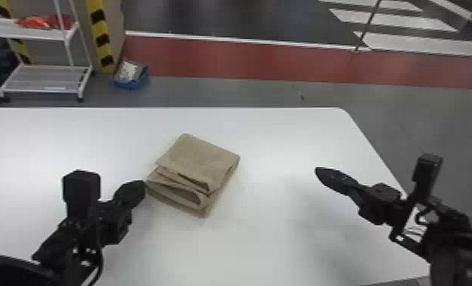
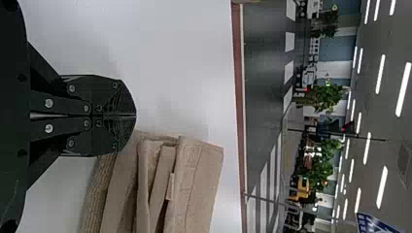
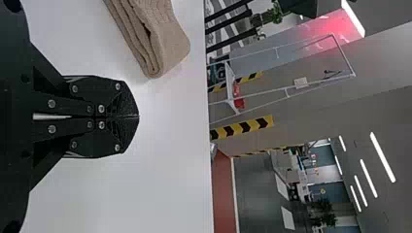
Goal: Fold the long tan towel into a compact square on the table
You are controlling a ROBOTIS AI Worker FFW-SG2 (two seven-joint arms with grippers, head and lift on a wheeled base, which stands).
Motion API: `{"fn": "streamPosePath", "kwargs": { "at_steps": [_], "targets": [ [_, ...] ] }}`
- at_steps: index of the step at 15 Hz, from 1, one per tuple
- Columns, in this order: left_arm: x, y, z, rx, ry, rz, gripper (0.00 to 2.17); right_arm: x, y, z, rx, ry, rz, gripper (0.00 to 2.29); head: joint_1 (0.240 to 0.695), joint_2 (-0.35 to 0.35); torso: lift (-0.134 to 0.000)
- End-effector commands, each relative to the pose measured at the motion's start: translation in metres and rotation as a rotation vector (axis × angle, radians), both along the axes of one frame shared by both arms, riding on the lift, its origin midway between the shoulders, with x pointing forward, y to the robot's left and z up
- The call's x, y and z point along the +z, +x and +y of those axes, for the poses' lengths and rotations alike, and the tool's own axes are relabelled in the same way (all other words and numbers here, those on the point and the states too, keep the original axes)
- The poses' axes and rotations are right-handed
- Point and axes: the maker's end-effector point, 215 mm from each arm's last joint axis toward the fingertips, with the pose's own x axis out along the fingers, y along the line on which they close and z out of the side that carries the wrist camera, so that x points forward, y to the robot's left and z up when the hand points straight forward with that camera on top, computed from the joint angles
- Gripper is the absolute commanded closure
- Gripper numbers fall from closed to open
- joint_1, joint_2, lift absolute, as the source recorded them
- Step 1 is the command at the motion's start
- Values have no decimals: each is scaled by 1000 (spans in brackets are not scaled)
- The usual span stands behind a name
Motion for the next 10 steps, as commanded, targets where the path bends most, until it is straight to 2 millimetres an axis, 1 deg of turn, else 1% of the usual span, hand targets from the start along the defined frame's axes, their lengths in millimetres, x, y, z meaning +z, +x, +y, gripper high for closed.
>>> {"fn": "streamPosePath", "kwargs": {
  "at_steps": [1,2,5,7,10],
  "targets": [
    [6,-12,-14,-22,-28,6,2142,-3,5,-3,-6,7,-2,2219,695,-183,-125],
    [8,-17,-22,-32,-40,7,2142,-5,6,-4,-8,9,-3,2219,695,-190,-125],
    [1,-27,-39,-58,-43,33,2142,-4,9,-6,-9,14,-15,2219,695,-212,-125],
    [2,-37,-52,-73,-59,38,2142,-2,9,-9,-10,25,-23,2219,695,-230,-125],
    [2,-57,-80,-115,-76,53,2142,1,10,-17,-19,36,-38,2219,695,-254,-125]
  ]
}}
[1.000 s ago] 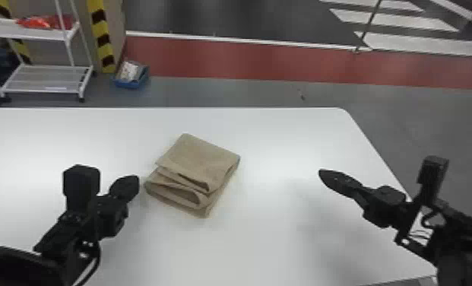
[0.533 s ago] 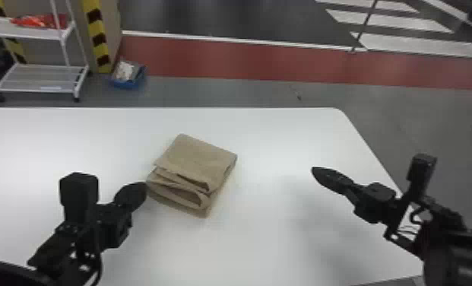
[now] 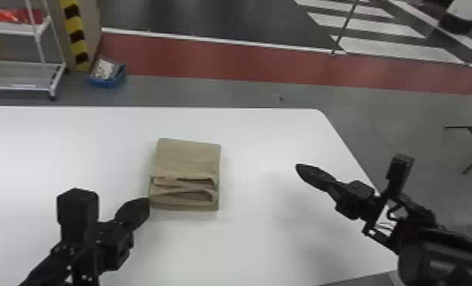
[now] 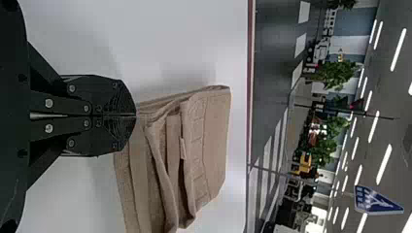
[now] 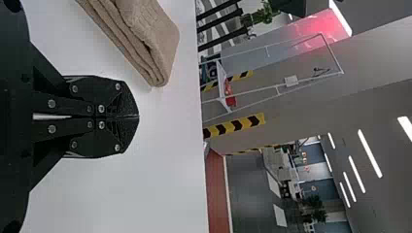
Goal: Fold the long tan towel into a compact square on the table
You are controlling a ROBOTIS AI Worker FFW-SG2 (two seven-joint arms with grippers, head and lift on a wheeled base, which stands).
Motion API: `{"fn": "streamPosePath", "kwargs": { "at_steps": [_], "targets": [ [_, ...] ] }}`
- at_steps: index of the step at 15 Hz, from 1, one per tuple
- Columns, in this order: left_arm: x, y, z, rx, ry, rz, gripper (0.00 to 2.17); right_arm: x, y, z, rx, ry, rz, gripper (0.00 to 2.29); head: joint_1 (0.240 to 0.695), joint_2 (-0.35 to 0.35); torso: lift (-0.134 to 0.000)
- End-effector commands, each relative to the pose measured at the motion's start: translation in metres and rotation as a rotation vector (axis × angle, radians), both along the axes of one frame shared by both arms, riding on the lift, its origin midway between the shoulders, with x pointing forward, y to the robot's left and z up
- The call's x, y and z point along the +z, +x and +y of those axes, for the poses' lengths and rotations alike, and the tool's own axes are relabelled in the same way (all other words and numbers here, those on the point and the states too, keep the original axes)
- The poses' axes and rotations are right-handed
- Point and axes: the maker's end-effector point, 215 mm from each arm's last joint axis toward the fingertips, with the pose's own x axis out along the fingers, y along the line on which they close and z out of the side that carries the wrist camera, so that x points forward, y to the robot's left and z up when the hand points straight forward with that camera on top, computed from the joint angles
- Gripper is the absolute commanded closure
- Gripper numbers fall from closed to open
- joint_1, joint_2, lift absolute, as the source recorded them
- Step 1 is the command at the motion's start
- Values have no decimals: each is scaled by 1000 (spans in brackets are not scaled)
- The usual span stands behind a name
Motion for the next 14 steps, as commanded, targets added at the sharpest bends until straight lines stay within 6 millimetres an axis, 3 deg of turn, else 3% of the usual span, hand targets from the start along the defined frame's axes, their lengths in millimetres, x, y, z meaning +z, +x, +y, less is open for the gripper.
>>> {"fn": "streamPosePath", "kwargs": {
  "at_steps": [1,4,9,10,12,13,14],
  "targets": [
    [0,-13,-18,-28,-14,9,2142,2,0,-4,-4,6,-12,2219,695,-265,-125],
    [0,-16,-19,-15,-8,11,2138,4,-2,-9,-8,27,-18,2219,695,-306,-125],
    [56,15,34,101,10,-110,2027,20,-2,-4,6,17,-50,2216,695,-288,-125],
    [76,21,44,135,26,-160,1727,26,0,-1,10,14,-58,2206,695,-276,-125],
    [132,29,62,214,44,-343,265,45,3,9,16,0,-86,1825,695,-235,-125],
    [149,30,65,234,46,-384,-2,55,2,17,20,-8,-102,1514,695,-219,-125],
    [159,31,68,245,36,-411,-2,61,0,28,30,-21,-109,1261,695,-207,-125]
  ]
}}
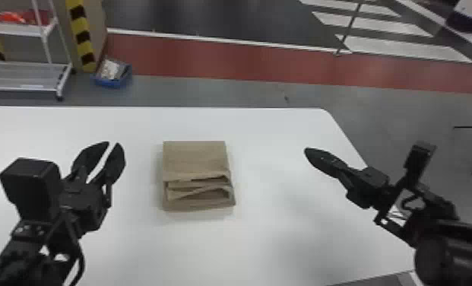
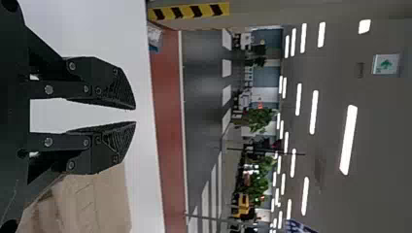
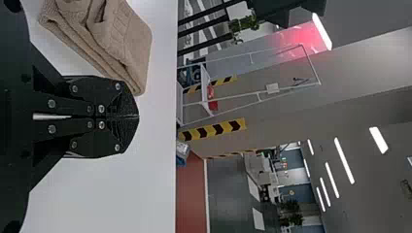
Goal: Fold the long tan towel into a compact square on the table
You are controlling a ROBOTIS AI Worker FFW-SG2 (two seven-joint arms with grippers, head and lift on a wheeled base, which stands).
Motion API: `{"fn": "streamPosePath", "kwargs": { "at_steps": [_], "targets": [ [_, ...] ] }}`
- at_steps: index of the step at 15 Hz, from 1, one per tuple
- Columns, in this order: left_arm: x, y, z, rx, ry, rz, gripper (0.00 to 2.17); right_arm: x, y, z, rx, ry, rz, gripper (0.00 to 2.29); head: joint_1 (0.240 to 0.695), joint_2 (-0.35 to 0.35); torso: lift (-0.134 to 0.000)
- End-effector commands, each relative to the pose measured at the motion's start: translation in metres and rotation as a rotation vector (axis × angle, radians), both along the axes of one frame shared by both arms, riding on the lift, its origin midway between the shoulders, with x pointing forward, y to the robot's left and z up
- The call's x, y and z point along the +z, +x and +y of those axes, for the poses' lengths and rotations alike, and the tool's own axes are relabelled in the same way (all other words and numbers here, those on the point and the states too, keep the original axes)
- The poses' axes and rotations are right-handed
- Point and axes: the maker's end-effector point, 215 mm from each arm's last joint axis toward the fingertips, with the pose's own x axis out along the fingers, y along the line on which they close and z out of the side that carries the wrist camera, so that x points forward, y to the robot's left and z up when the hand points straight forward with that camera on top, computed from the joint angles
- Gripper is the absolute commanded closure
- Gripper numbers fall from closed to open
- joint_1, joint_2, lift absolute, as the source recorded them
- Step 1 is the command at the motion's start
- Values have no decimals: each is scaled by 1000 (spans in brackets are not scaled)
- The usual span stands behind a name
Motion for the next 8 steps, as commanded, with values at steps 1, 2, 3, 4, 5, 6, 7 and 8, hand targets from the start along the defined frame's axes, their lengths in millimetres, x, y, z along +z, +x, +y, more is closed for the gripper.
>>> {"fn": "streamPosePath", "kwargs": {
  "at_steps": [1,2,3,4,5,6,7,8],
  "targets": [
    [23,2,7,21,-6,-60,12,15,-5,22,11,-38,-23,1008,695,-195,-125],
    [25,3,9,28,-2,-66,36,22,-7,33,3,-59,-40,562,695,-176,-125],
    [28,5,12,35,2,-75,36,28,-7,40,-9,-62,-61,198,695,-167,-125],
    [32,6,13,40,13,-85,33,40,-6,47,-29,-58,-106,9,695,-157,-125],
    [38,7,13,52,14,-100,36,46,-7,53,-55,-50,-137,-2,695,-146,-125],
    [43,8,12,68,13,-112,60,56,-8,60,-72,-55,-181,6,695,-138,-125],
    [45,9,12,84,23,-122,60,61,-9,66,-94,-65,-203,43,695,-122,-125],
    [48,9,13,106,41,-134,63,67,-13,70,-117,-60,-218,46,695,-114,-125]
  ]
}}
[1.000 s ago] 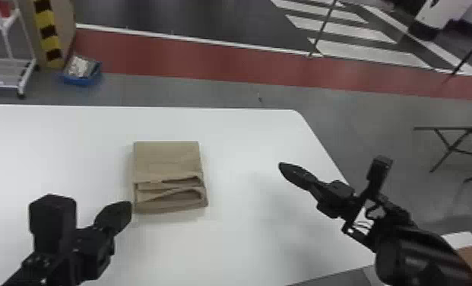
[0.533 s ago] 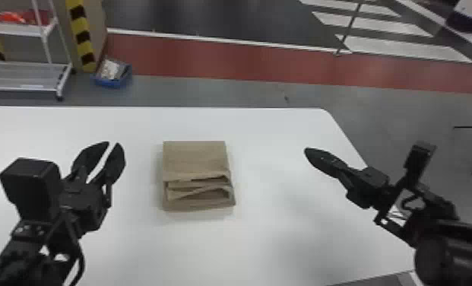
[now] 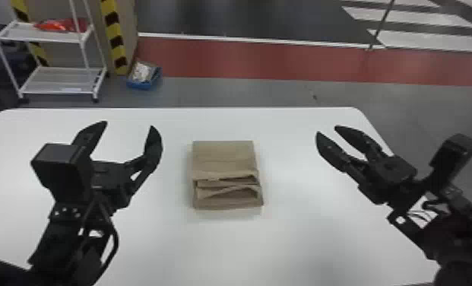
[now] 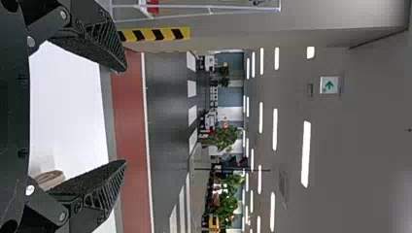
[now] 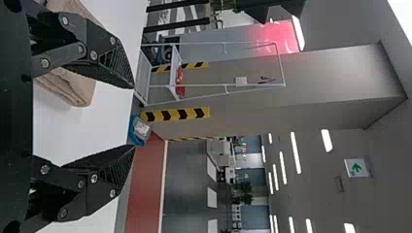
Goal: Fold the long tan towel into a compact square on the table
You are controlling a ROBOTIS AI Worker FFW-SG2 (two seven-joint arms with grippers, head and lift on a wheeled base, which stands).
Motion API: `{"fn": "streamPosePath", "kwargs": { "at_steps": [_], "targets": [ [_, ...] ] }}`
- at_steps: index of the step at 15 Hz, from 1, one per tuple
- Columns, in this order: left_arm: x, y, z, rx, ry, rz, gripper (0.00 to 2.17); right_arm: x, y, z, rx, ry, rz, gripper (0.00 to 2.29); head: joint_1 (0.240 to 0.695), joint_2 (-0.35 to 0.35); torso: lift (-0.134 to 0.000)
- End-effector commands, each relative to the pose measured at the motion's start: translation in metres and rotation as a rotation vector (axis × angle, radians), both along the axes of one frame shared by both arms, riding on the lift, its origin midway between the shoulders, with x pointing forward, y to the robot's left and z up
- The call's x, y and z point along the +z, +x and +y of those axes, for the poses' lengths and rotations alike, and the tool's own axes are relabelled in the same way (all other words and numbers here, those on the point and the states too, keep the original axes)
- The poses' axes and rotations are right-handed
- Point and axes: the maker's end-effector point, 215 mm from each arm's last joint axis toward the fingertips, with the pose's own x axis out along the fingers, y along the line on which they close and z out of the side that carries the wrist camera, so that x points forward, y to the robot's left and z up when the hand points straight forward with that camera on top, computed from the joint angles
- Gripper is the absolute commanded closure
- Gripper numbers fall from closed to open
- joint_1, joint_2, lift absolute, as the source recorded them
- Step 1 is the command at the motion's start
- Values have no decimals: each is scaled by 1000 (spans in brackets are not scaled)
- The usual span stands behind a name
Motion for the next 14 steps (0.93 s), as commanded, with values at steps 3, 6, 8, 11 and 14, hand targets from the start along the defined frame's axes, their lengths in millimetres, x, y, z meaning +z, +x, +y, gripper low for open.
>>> {"fn": "streamPosePath", "kwargs": {
  "at_steps": [3,6,8,11,14],
  "targets": [
    [-13,1,10,78,35,8,66,15,-21,14,-115,20,-82,53,683,-98,-125],
    [-22,-4,8,90,60,-27,70,-2,-30,-2,-218,40,-59,63,695,-89,-125],
    [-18,-9,10,95,52,-63,73,-8,-39,-15,-268,48,-59,70,695,-95,-125],
    [-11,-10,14,97,46,-87,73,-16,-48,-36,-354,49,-48,73,695,-122,-125],
    [-14,-11,15,91,50,-83,73,-13,-58,-52,-385,36,-80,76,695,-139,-125]
  ]
}}
